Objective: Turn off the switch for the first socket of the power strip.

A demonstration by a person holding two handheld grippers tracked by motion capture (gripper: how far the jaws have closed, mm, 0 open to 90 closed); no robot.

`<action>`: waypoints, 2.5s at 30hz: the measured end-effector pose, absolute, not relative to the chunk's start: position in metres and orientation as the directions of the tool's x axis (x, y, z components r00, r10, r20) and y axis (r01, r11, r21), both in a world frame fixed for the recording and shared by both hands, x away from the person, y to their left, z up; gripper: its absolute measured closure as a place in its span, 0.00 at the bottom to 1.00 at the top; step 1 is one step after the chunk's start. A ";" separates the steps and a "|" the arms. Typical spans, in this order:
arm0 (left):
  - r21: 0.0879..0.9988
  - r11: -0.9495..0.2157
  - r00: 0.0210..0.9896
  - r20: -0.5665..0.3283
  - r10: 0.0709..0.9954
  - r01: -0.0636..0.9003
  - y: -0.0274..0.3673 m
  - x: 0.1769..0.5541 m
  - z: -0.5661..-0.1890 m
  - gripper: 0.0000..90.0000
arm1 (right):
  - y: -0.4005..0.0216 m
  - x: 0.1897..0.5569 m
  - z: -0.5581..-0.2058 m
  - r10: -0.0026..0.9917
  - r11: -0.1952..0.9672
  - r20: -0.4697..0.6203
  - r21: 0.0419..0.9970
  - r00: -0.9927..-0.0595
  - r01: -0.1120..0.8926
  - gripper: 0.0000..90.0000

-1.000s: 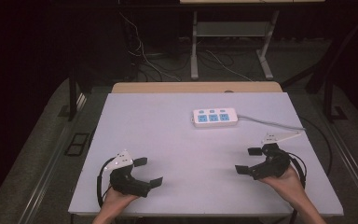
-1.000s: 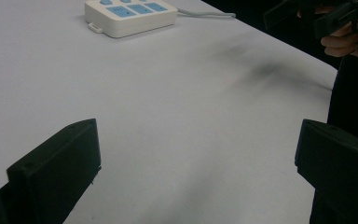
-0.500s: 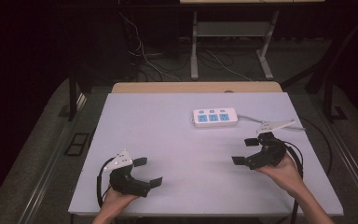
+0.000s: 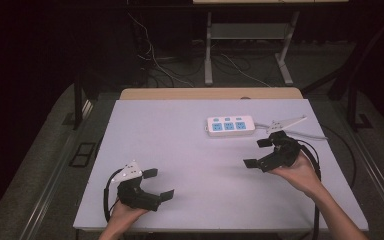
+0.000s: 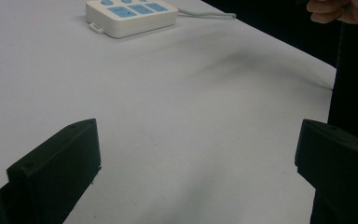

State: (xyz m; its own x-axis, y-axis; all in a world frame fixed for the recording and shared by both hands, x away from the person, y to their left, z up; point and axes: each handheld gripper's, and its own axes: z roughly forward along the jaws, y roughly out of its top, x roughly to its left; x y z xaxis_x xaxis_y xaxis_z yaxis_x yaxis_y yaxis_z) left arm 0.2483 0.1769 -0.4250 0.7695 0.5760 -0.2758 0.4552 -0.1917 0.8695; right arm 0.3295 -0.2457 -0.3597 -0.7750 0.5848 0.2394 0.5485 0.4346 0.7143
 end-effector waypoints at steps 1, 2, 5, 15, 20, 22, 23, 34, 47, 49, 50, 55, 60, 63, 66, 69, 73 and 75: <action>0.870 -0.192 0.770 -0.276 0.576 0.455 0.177 0.248 -0.425 0.00 | -0.245 0.331 -0.359 0.585 0.438 0.236 0.713 -0.776 0.547 0.01; 0.870 -0.192 0.770 -0.276 0.576 0.455 0.177 0.248 -0.425 0.00 | -0.244 0.333 -0.359 0.584 0.440 0.234 0.713 -0.777 0.545 0.01; 0.870 -0.192 0.770 -0.275 0.576 0.455 0.177 0.248 -0.425 0.00 | -0.243 0.339 -0.358 0.583 0.448 0.232 0.708 -0.779 0.546 0.01; 0.870 -0.188 0.768 -0.276 0.578 0.455 0.178 0.248 -0.425 0.00 | -0.241 0.357 -0.357 0.583 0.470 0.228 0.688 -0.780 0.553 0.01; 0.870 -0.191 0.769 -0.275 0.578 0.455 0.178 0.249 -0.425 0.00 | -0.238 0.366 -0.355 0.581 0.488 0.220 0.676 -0.784 0.552 0.01; 0.870 -0.189 0.768 -0.276 0.578 0.455 0.178 0.249 -0.425 0.00 | -0.237 0.370 -0.354 0.575 0.496 0.219 0.673 -0.788 0.549 0.01; 0.871 -0.190 0.769 -0.275 0.577 0.454 0.178 0.248 -0.425 0.00 | -0.236 0.371 -0.354 0.576 0.496 0.220 0.671 -0.787 0.551 0.01; 0.871 -0.189 0.771 -0.277 0.573 0.453 0.178 0.248 -0.424 0.00 | -0.232 0.389 -0.352 0.578 0.514 0.217 0.652 -0.787 0.557 0.01; 0.871 -0.181 0.767 -0.283 0.577 0.457 0.180 0.249 -0.424 0.00 | -0.231 0.414 -0.354 0.593 0.519 0.220 0.632 -0.775 0.576 0.01; 0.871 -0.180 0.766 -0.282 0.578 0.457 0.180 0.249 -0.424 0.00 | -0.231 0.418 -0.353 0.594 0.516 0.222 0.633 -0.774 0.577 0.01; 0.871 -0.180 0.766 -0.282 0.578 0.457 0.180 0.249 -0.424 0.00 | -0.231 0.421 -0.353 0.596 0.515 0.222 0.631 -0.771 0.580 0.01; 0.871 -0.178 0.765 -0.283 0.579 0.457 0.181 0.250 -0.424 0.00 | -0.232 0.432 -0.351 0.605 0.506 0.225 0.631 -0.764 0.587 0.01; 0.871 -0.180 0.766 -0.283 0.578 0.458 0.181 0.250 -0.425 0.00 | -0.234 0.441 -0.348 0.619 0.491 0.224 0.638 -0.753 0.593 0.01; 0.871 -0.178 0.765 -0.284 0.578 0.458 0.181 0.250 -0.425 0.00 | -0.235 0.444 -0.347 0.627 0.479 0.230 0.640 -0.745 0.601 0.01; 0.870 -0.180 0.765 -0.283 0.578 0.458 0.181 0.250 -0.425 0.00 | -0.238 0.451 -0.347 0.637 0.466 0.235 0.641 -0.734 0.609 0.01; 0.870 -0.181 0.765 -0.284 0.578 0.459 0.182 0.250 -0.425 0.00 | -0.239 0.456 -0.347 0.644 0.465 0.232 0.639 -0.730 0.613 0.01; 0.871 -0.178 0.765 -0.283 0.578 0.458 0.182 0.250 -0.425 0.00 | -0.239 0.463 -0.344 0.655 0.445 0.239 0.645 -0.717 0.622 0.01; 0.871 -0.178 0.765 -0.283 0.578 0.458 0.183 0.250 -0.425 0.00 | -0.240 0.467 -0.344 0.657 0.441 0.239 0.648 -0.715 0.621 0.01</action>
